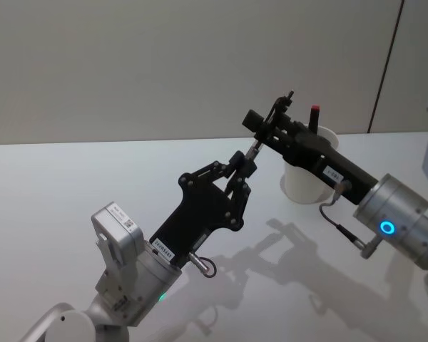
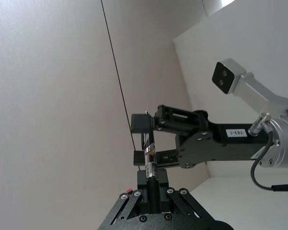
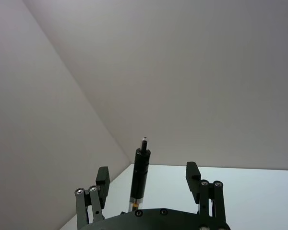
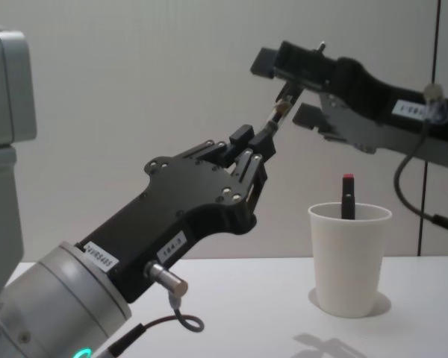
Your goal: Place the pen into the pen holder.
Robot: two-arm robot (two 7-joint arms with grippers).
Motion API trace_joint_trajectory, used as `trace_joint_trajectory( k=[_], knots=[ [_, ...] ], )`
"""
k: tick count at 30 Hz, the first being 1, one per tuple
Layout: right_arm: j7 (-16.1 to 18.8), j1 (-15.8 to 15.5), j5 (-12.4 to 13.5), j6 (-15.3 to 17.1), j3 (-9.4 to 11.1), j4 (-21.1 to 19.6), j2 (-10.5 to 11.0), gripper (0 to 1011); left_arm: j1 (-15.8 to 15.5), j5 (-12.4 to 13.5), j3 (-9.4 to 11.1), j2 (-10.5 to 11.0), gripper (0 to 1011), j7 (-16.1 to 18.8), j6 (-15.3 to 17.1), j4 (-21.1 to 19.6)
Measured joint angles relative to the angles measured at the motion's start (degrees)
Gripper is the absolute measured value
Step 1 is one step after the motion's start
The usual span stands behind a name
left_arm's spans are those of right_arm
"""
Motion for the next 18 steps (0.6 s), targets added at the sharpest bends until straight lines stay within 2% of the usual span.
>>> trace_joint_trajectory(
  k=[9, 18],
  knots=[
    [-0.61, 0.73, -0.79, -0.05, -0.76, 1.43, -0.79, 1002, 0.0, 0.0, 0.0, 0.0, 123, 0.0, 0.0, 0.0],
    [1.75, 0.4, -0.13, -0.14, -0.93, 0.28, 0.05, 1002, 0.0, 0.0, 0.0, 0.0, 123, 0.0, 0.0, 0.0]
  ],
)
